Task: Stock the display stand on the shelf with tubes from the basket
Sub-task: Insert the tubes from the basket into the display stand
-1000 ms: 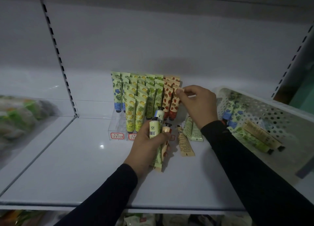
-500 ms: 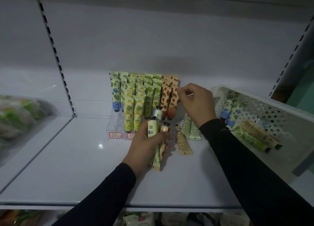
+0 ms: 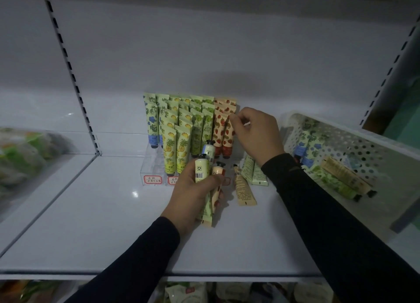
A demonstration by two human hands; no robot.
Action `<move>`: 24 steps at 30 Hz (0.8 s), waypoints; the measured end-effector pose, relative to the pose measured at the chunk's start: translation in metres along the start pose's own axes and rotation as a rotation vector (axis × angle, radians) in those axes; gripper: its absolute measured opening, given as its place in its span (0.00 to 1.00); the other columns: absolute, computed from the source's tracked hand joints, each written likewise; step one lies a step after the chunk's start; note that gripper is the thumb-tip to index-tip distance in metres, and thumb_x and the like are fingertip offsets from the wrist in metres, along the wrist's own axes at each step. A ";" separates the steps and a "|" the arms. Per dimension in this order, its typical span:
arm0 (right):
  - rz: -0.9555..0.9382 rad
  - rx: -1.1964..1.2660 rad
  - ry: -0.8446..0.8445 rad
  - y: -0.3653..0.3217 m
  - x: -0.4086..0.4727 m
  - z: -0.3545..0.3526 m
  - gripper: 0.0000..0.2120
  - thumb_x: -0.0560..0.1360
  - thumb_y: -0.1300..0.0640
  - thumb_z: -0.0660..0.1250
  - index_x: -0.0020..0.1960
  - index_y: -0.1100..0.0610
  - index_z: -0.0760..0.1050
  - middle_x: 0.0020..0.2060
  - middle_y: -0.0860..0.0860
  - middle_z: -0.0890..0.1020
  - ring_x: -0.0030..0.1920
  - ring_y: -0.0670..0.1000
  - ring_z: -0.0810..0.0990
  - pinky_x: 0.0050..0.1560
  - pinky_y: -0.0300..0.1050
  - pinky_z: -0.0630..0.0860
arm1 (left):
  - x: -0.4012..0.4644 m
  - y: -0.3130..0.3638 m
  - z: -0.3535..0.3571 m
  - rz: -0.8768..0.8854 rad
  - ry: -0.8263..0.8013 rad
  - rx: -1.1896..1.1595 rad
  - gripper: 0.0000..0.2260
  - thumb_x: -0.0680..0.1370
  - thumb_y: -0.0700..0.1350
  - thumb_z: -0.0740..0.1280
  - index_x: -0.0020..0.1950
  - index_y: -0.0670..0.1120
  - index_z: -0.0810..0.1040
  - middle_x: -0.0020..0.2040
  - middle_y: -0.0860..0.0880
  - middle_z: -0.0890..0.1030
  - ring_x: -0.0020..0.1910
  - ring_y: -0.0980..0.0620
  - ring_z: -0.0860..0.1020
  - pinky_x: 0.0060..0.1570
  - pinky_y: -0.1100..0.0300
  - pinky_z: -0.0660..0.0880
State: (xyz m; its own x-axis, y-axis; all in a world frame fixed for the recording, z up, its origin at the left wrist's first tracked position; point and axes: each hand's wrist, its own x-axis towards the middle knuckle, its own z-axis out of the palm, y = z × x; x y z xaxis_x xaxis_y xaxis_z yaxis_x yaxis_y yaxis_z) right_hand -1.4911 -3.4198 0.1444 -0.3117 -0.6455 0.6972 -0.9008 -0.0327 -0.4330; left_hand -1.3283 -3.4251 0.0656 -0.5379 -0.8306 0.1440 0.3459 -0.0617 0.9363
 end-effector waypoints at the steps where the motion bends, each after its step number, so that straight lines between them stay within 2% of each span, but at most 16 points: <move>1: -0.005 -0.002 0.002 0.000 0.000 0.000 0.14 0.79 0.53 0.63 0.40 0.60 0.77 0.36 0.54 0.82 0.39 0.53 0.79 0.43 0.48 0.75 | 0.000 0.000 0.000 0.004 -0.004 0.001 0.14 0.68 0.39 0.72 0.52 0.44 0.74 0.33 0.43 0.78 0.29 0.45 0.75 0.26 0.58 0.73; 5: -0.011 0.002 0.006 0.000 0.000 0.001 0.14 0.79 0.54 0.62 0.40 0.61 0.76 0.36 0.55 0.81 0.39 0.54 0.79 0.43 0.50 0.74 | -0.001 0.000 0.000 -0.001 -0.004 -0.006 0.11 0.74 0.33 0.70 0.51 0.44 0.74 0.32 0.43 0.78 0.28 0.46 0.76 0.25 0.59 0.73; 9: -0.012 -0.009 0.008 0.001 -0.001 0.001 0.14 0.80 0.53 0.62 0.39 0.61 0.75 0.36 0.55 0.81 0.39 0.55 0.79 0.42 0.49 0.74 | -0.002 0.002 0.001 -0.003 -0.011 -0.017 0.14 0.69 0.36 0.72 0.51 0.44 0.74 0.32 0.44 0.78 0.28 0.46 0.75 0.26 0.59 0.73; 12: 0.006 -0.005 -0.004 0.002 -0.002 0.001 0.14 0.80 0.52 0.62 0.39 0.59 0.75 0.36 0.54 0.81 0.40 0.54 0.79 0.42 0.45 0.72 | -0.002 0.001 0.001 -0.005 -0.007 -0.017 0.11 0.74 0.32 0.69 0.51 0.44 0.73 0.31 0.45 0.79 0.28 0.45 0.75 0.25 0.59 0.73; 18: 0.086 0.028 -0.004 0.001 -0.006 0.000 0.20 0.80 0.45 0.61 0.43 0.59 0.81 0.38 0.52 0.84 0.43 0.51 0.80 0.47 0.45 0.74 | -0.001 0.001 -0.001 -0.002 -0.014 -0.018 0.10 0.75 0.33 0.69 0.51 0.44 0.74 0.32 0.44 0.78 0.28 0.45 0.76 0.25 0.59 0.73; 21: 0.167 0.089 0.026 0.000 -0.011 -0.003 0.21 0.80 0.44 0.60 0.45 0.58 0.82 0.41 0.49 0.84 0.44 0.47 0.80 0.47 0.41 0.73 | -0.001 0.002 -0.001 -0.008 -0.018 -0.021 0.10 0.75 0.32 0.69 0.52 0.43 0.73 0.32 0.44 0.78 0.28 0.46 0.75 0.25 0.58 0.73; 24: 0.208 0.196 0.088 0.003 -0.023 -0.008 0.23 0.79 0.41 0.59 0.42 0.58 0.81 0.38 0.49 0.83 0.40 0.49 0.82 0.48 0.50 0.79 | -0.001 0.003 0.000 -0.020 -0.029 -0.037 0.14 0.72 0.34 0.72 0.53 0.42 0.73 0.33 0.43 0.77 0.28 0.45 0.75 0.26 0.59 0.74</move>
State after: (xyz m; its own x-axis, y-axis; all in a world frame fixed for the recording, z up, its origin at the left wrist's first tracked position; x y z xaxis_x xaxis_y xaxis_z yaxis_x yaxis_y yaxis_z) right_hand -1.4884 -3.3992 0.1314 -0.5161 -0.5856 0.6251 -0.7421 -0.0587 -0.6677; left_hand -1.3264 -3.4243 0.0685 -0.5666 -0.8128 0.1354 0.3626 -0.0984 0.9267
